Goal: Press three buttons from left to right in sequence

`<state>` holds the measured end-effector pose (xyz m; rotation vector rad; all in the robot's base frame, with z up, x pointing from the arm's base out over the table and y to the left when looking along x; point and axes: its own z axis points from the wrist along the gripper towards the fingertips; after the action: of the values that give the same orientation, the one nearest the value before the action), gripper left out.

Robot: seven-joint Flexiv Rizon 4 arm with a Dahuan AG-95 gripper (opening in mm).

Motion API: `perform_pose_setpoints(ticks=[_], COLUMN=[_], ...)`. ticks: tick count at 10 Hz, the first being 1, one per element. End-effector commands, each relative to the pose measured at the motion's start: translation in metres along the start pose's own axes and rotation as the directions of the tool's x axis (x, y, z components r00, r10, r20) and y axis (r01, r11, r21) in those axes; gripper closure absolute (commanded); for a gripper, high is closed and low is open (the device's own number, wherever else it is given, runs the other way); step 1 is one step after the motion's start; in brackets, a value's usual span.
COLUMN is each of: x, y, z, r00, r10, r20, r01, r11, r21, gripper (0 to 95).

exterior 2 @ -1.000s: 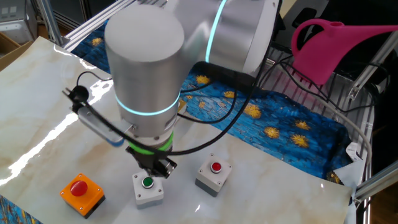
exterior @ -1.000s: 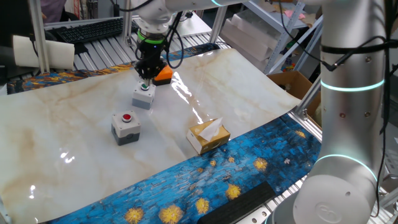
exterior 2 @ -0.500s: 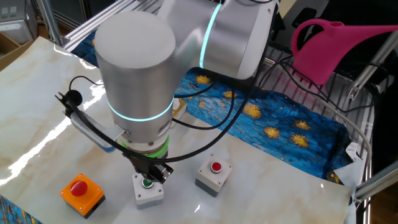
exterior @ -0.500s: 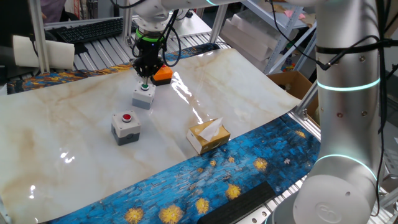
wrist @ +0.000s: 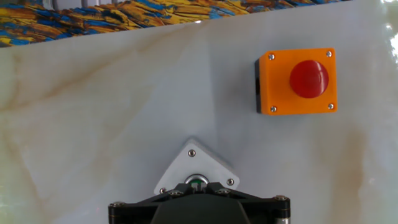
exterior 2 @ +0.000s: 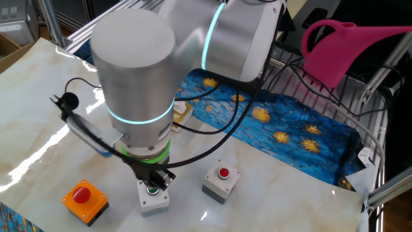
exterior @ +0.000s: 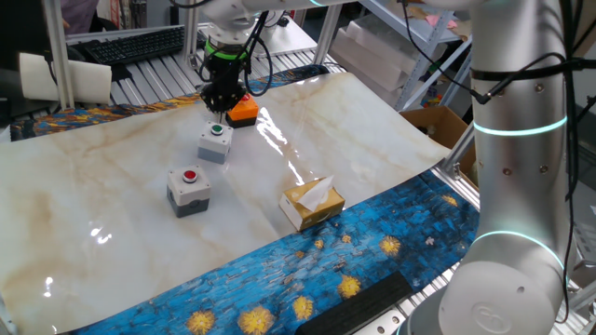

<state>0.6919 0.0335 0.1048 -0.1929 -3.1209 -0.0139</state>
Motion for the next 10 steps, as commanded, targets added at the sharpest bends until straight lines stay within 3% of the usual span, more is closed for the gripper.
perform_pose_setpoints(ticks=[1,3,7,8,10], x=[0.003,0.003,0.002,-0.001,-0.006], y=[-0.001,-0.001,-0.002,-0.007,-0.019], z=[-0.001,-0.001,-0.001,-0.002,-0.001], r00=[0.999,0.999,1.000,0.998,0.994], r10=[0.041,0.032,-0.016,-0.060,-0.110], r20=[0.006,0.009,0.009,0.009,0.007], r01=[-0.041,-0.032,0.016,0.060,0.110], r11=[0.999,0.999,1.000,0.998,0.994], r21=[0.001,0.007,0.016,0.028,0.025], gripper=[95.0,57.0,57.0,57.0,57.0])
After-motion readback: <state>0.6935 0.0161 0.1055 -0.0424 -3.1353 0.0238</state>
